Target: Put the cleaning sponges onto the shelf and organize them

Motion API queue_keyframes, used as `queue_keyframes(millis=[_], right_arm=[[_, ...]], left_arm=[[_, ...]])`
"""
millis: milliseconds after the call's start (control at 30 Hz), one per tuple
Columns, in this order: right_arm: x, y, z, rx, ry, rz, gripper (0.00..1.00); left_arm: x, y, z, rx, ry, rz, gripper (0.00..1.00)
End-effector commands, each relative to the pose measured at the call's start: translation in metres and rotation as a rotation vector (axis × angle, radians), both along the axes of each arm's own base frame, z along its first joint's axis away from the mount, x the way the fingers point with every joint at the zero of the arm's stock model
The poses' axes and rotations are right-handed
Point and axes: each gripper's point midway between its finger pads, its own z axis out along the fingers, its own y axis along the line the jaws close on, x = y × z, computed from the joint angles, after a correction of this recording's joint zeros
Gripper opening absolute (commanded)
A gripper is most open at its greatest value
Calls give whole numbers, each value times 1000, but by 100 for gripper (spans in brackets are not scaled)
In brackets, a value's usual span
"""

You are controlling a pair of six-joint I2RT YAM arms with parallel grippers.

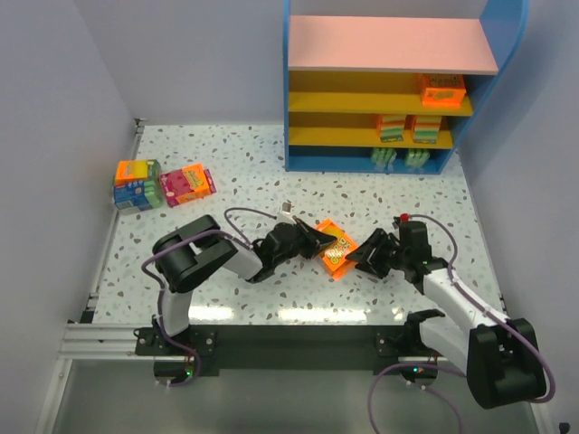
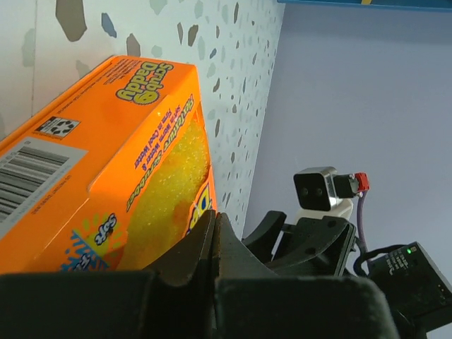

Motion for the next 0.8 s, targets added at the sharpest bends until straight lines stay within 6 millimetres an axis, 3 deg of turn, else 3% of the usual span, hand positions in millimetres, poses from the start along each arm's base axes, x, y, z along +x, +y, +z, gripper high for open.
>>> queue_keyframes(millis=[0,233,633,667,767], right_arm=[[18,2,3,21,-30,-59,52],[22,14,-5,26,-12,-43,52],[28,16,-25,7,27,-67,48],[28,16,-26,1,26,-69,47],[29,12,-28,-15,22,-94,44]], left_arm=[[-9,0,6,-43,-15,-15,0],[-11,17,3,63,-63,-24,0],[14,25,-6,608,-319,-234,0],[23,25,-3,665,-374,-243,0],[31,26,-17,785,-400,-343,0]])
